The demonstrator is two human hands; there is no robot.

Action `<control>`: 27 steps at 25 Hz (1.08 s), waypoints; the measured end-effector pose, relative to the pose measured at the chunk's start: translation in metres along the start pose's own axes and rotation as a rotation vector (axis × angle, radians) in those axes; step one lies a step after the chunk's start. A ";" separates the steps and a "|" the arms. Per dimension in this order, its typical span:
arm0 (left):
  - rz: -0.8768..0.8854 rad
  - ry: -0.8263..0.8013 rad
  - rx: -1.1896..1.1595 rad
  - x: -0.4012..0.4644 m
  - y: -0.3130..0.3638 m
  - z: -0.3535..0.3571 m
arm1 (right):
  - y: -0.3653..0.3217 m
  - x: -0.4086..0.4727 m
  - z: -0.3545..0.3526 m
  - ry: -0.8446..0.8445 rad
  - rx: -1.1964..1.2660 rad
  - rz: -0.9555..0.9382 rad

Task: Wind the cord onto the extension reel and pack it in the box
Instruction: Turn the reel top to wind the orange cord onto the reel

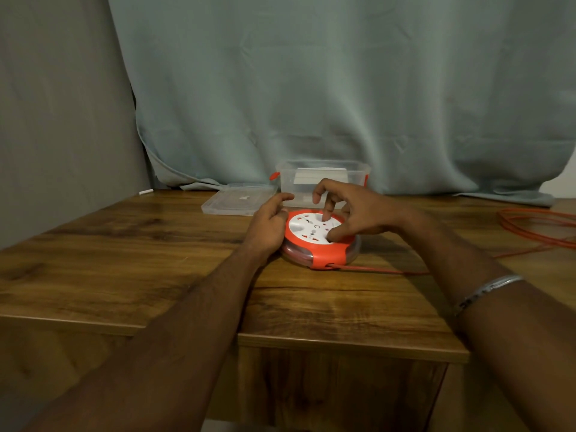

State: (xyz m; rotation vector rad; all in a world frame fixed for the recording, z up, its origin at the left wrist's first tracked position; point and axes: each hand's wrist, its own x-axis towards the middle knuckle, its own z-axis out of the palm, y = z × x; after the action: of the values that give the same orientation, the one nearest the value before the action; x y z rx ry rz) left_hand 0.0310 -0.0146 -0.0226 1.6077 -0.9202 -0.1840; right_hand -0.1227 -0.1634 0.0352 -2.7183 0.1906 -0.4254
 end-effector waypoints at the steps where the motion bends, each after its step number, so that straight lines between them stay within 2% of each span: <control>1: 0.005 0.006 0.004 0.000 0.000 0.000 | -0.002 0.000 0.001 0.013 -0.021 -0.008; 9: 0.040 0.029 -0.012 0.003 -0.004 0.000 | -0.019 0.003 0.016 0.044 -0.203 0.042; 14: 0.054 0.009 0.003 0.003 -0.004 -0.001 | -0.019 0.007 0.020 0.123 -0.220 0.034; 20: 0.040 -0.002 -0.011 0.003 -0.002 -0.001 | -0.019 0.007 0.016 0.132 -0.041 -0.047; 22: 0.038 -0.002 -0.004 0.003 -0.002 0.000 | -0.015 0.005 0.008 0.086 0.078 -0.073; 27: 0.018 -0.019 -0.050 0.003 -0.002 0.000 | -0.002 0.001 0.000 -0.067 0.179 -0.032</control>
State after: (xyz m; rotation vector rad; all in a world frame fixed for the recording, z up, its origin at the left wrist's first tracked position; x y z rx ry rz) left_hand 0.0339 -0.0164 -0.0236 1.5534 -0.9373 -0.2090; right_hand -0.1214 -0.1615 0.0367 -2.5578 0.0857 -0.3423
